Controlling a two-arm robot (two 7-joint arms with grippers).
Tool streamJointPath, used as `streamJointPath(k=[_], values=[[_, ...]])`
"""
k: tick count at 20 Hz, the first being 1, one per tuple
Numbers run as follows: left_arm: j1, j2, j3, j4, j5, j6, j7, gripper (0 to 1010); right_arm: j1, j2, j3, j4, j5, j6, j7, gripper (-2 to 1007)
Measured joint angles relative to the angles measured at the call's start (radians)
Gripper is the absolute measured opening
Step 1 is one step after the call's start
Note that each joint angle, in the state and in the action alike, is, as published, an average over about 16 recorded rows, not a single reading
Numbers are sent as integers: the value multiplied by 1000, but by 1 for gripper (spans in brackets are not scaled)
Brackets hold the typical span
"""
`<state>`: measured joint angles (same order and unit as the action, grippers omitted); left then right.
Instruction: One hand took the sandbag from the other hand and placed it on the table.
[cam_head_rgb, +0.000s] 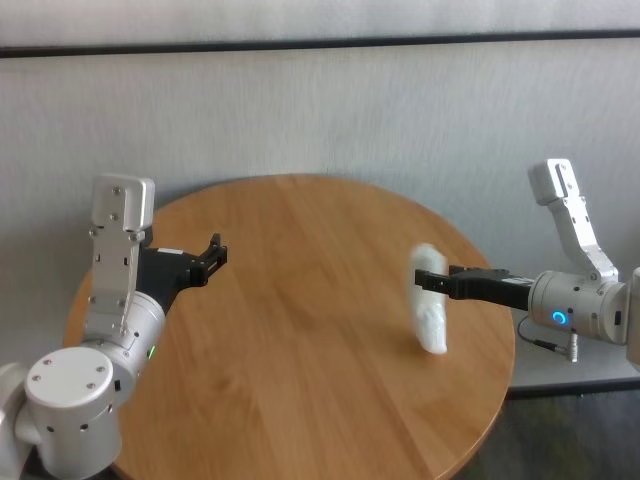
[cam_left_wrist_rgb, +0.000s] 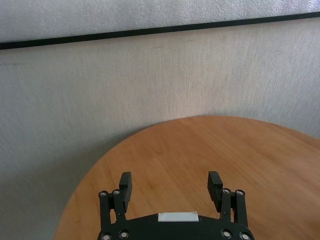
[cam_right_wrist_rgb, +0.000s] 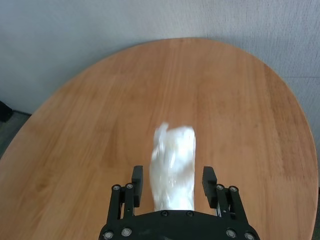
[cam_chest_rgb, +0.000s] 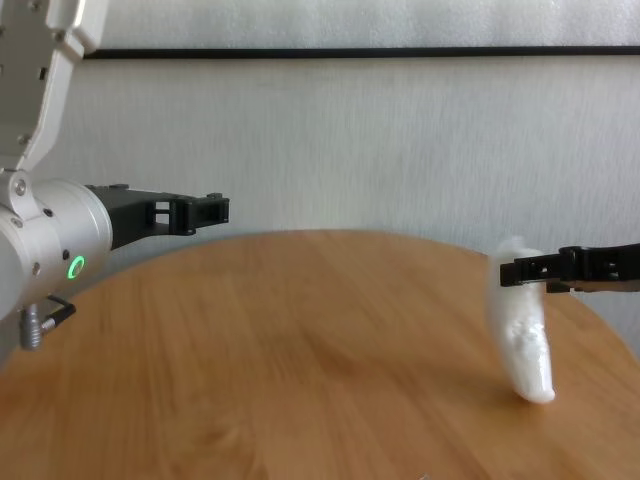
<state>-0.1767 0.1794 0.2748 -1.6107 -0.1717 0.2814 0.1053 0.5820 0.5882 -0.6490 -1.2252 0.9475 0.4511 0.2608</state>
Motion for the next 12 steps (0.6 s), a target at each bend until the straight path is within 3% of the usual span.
streamJointPath(k=[12], values=[[2, 0, -2, -3, 0, 2, -1, 1000, -7, 3, 5, -14, 4, -4, -4, 965]])
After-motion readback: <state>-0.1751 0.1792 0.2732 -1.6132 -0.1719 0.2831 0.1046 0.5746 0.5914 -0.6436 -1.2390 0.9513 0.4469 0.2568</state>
